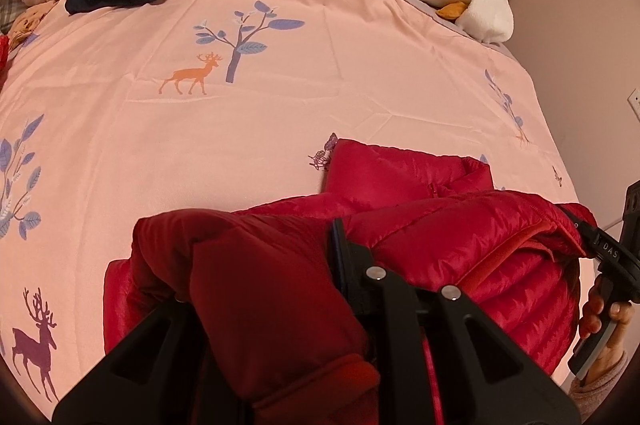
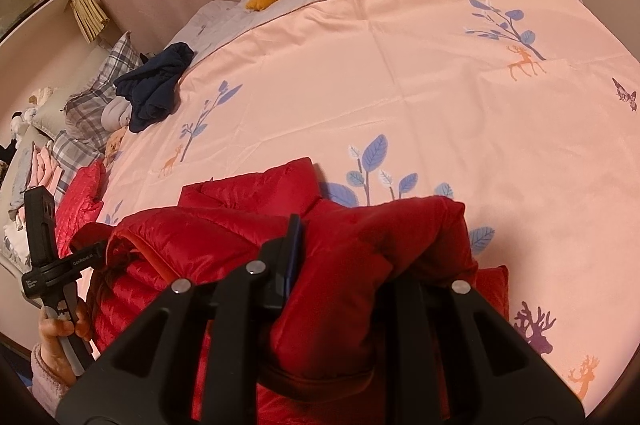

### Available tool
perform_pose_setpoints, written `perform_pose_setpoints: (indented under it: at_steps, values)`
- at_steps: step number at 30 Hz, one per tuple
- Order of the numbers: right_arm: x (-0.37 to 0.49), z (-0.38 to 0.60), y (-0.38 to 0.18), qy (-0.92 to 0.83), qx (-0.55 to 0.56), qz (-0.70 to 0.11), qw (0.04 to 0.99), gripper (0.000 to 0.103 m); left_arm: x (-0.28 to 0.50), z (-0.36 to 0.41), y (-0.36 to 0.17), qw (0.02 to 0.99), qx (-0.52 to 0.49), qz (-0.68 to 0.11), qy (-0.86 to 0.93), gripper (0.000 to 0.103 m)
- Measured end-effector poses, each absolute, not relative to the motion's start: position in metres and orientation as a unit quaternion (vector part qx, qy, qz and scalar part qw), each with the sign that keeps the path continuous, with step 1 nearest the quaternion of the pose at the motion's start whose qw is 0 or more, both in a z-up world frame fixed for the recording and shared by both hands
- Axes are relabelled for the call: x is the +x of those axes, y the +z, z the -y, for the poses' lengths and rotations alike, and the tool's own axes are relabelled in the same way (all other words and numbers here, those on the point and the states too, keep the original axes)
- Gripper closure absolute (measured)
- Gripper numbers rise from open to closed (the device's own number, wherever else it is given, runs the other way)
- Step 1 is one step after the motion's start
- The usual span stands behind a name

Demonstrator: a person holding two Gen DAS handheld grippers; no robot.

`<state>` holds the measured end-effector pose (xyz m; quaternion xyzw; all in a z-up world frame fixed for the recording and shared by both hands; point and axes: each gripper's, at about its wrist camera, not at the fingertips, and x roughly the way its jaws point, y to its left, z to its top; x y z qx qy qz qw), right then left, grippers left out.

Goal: Fold large clothes
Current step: 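Carry the held hem over the jacket toward the collar with both tools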

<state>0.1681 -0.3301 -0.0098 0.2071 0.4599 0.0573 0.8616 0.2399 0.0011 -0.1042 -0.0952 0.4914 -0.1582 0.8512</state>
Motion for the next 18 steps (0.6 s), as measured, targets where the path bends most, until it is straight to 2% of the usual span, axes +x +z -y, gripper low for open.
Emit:
perform_pose_setpoints:
  at_steps: [18]
  values:
    - [0.1716, 0.3298, -0.0178, 0.054, 0.211, -0.465, 0.858, 0.082, 0.2395, 0.0072, -0.1087, 0.853, -0.074, -0.496, -0.147, 0.087]
